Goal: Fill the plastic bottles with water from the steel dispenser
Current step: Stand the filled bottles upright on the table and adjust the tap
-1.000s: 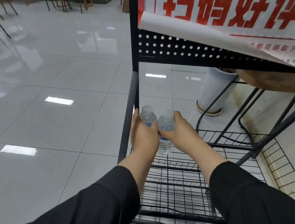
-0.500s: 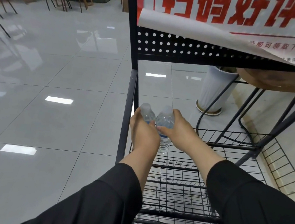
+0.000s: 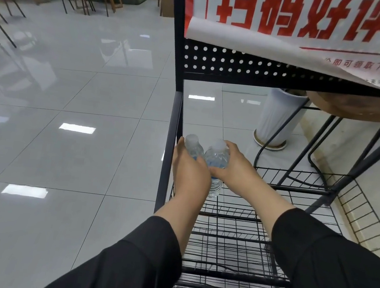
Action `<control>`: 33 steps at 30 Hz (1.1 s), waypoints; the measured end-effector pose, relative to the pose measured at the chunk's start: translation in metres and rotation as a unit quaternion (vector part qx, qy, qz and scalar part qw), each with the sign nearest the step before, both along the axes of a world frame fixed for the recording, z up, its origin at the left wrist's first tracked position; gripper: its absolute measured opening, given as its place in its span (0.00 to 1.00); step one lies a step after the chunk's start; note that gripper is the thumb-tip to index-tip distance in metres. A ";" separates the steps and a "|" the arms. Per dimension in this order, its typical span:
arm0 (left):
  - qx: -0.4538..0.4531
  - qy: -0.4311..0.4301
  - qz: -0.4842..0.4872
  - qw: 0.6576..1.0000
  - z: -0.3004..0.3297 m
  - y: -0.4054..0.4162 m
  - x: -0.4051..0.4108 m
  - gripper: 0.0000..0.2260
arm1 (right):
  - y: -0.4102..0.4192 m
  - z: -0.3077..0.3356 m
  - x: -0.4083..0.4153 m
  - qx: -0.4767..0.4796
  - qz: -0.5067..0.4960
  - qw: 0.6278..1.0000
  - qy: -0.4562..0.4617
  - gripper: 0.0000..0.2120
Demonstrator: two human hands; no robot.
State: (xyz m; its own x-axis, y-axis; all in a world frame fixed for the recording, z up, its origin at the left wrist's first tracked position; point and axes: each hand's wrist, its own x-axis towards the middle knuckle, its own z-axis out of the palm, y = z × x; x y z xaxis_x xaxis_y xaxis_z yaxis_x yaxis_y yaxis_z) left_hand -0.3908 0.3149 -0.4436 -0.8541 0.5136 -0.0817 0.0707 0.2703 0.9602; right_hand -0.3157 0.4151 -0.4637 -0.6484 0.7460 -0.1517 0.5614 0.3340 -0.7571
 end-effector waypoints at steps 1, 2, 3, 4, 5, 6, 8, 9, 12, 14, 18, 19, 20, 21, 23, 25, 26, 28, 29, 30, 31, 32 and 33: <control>0.002 -0.002 -0.004 1.000 0.000 -0.001 0.002 0.25 | -0.001 0.001 0.002 -0.005 -0.004 1.000 0.004 0.50; -0.002 -0.002 -0.010 1.000 0.000 -0.003 0.005 0.26 | -0.002 0.003 0.004 -0.011 -0.008 1.000 0.007 0.51; -0.006 -0.002 -0.015 1.000 -0.002 -0.005 0.008 0.27 | -0.004 0.005 0.008 -0.015 -0.012 1.000 0.008 0.50; -0.008 -0.007 -0.024 1.000 -0.003 -0.009 0.013 0.28 | -0.008 0.007 0.012 -0.018 -0.015 1.000 0.007 0.48; -0.009 -0.013 -0.034 0.999 -0.005 -0.014 0.018 0.29 | -0.012 0.009 0.016 -0.018 -0.019 1.000 0.004 0.46; -0.011 -0.014 -0.044 0.999 -0.008 -0.019 0.023 0.29 | -0.016 0.011 0.022 -0.017 -0.025 1.000 -0.001 0.44; -0.016 -0.015 -0.050 0.999 -0.007 -0.029 0.033 0.28 | -0.025 0.017 0.034 -0.016 -0.058 0.998 0.001 0.39; -0.018 -0.011 -0.051 0.998 -0.003 -0.034 0.037 0.27 | -0.030 0.022 0.042 -0.018 -0.080 0.997 0.004 0.37; -0.035 0.010 -0.084 0.996 0.022 -0.050 0.049 0.23 | -0.049 0.040 0.068 -0.017 -0.145 0.989 0.014 0.33; -0.046 0.025 -0.120 0.991 0.043 -0.062 0.056 0.20 | -0.069 0.058 0.089 -0.013 -0.182 0.983 0.019 0.32; -0.041 0.031 -0.221 0.974 0.096 -0.091 0.079 0.14 | -0.127 0.111 0.137 0.017 -0.265 0.964 0.027 0.29; -0.037 0.040 -0.251 0.966 0.112 -0.101 0.089 0.12 | -0.145 0.127 0.150 0.031 -0.292 0.955 0.028 0.27; -0.029 0.053 -0.285 0.957 0.127 -0.113 0.101 0.11 | -0.163 0.144 0.165 0.045 -0.321 0.946 0.033 0.26; -0.022 0.069 -0.320 0.945 0.143 -0.125 0.113 0.10 | -0.183 0.160 0.180 0.057 -0.343 0.937 0.040 0.25; -0.006 0.099 -0.381 0.919 0.173 -0.153 0.137 0.10 | -0.225 0.196 0.207 0.088 -0.373 0.922 0.050 0.24; 0.017 0.112 -0.441 0.890 0.200 -0.178 0.159 0.10 | -0.272 0.234 0.235 0.122 -0.407 0.904 0.041 0.24; 0.027 0.114 -0.465 0.877 0.214 -0.191 0.171 0.10 | -0.296 0.252 0.250 0.134 -0.424 0.895 0.040 0.24; 0.047 0.123 -0.503 0.854 0.241 -0.215 0.196 0.10 | -0.343 0.287 0.280 0.162 -0.452 0.876 0.047 0.25; 0.060 0.126 -0.520 0.843 0.254 -0.228 0.209 0.10 | -0.367 0.303 0.294 0.177 -0.463 0.867 0.054 0.24; 0.075 0.127 -0.535 0.832 0.266 -0.241 0.222 0.11 | -0.389 0.319 0.307 0.188 -0.472 0.859 0.061 0.24; 0.088 0.126 -0.549 0.822 0.279 -0.255 0.236 0.11 | -0.411 0.332 0.319 0.197 -0.481 0.852 0.064 0.24; 0.104 0.122 -0.565 0.809 0.290 -0.268 0.250 0.10 | -0.431 0.345 0.331 0.209 -0.489 0.844 0.063 0.24; 0.118 0.122 -0.583 0.795 0.300 -0.280 0.266 0.09 | -0.450 0.356 0.344 0.223 -0.498 0.836 0.060 0.23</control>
State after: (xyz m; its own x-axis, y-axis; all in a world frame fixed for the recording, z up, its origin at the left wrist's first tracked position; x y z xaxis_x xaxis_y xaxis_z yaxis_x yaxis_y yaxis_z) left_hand -0.1253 0.0346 -0.1439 0.2378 0.9440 0.2287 0.3334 -0.3005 0.8936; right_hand 0.0288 -0.0352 -0.1081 0.3366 0.8898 0.3081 0.6585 0.0115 -0.7525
